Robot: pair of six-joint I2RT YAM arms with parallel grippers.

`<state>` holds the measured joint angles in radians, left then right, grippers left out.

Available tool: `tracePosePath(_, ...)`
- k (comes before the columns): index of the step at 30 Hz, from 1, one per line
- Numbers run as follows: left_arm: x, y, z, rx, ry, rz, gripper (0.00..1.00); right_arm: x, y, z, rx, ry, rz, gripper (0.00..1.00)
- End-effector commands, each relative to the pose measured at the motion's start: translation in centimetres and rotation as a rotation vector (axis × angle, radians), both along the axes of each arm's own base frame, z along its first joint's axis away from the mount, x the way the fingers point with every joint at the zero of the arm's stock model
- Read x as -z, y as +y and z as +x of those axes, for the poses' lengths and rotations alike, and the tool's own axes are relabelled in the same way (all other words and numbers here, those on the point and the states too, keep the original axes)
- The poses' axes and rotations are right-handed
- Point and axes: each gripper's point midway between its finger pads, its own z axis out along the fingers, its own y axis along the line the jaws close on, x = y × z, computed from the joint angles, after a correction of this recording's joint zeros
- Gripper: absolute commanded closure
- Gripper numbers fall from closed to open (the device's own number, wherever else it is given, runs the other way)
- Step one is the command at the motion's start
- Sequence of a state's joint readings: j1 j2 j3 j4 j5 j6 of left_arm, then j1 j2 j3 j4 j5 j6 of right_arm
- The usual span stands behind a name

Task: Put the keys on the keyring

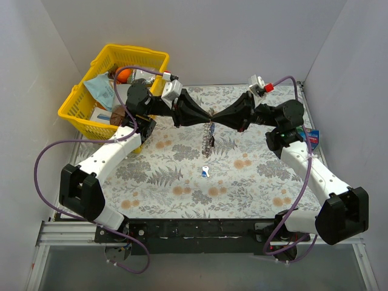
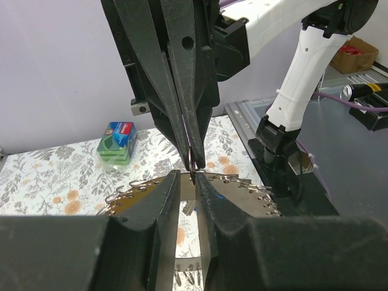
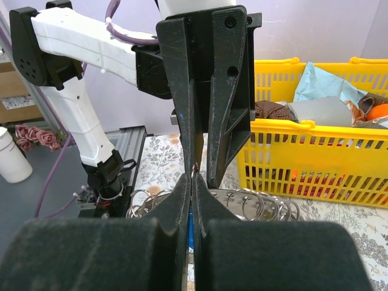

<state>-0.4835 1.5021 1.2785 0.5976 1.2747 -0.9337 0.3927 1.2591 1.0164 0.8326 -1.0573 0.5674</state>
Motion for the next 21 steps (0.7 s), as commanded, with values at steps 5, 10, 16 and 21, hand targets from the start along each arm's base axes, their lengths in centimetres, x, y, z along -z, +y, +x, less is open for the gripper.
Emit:
tracePosePath(5,-0.91,-0.69,0.37,-0.014,-0.03,-0.001,0.95,-1.36,-0.46,-0.64,0.021,-0.074,0.029,0.99)
tracePosePath(10,-0.82,-0.79,0.39,-0.016,-0.026,0.006,1.0,-1.28,-0.47,-0.61,0.024,-0.069,0.027,0.99)
tracePosePath(16,-0.73,-0.73,0.49,-0.03,-0.036,0.01,1.0,-1.15,-0.47,-0.34,0.044,-0.056,0.025,0.99)
tracePosePath(21,-0.68,-0.62,0.64,-0.055,-0.044,0.01,1.0,-1.27,-0.65,-0.15,0.07,-0.059,0.026,0.64)
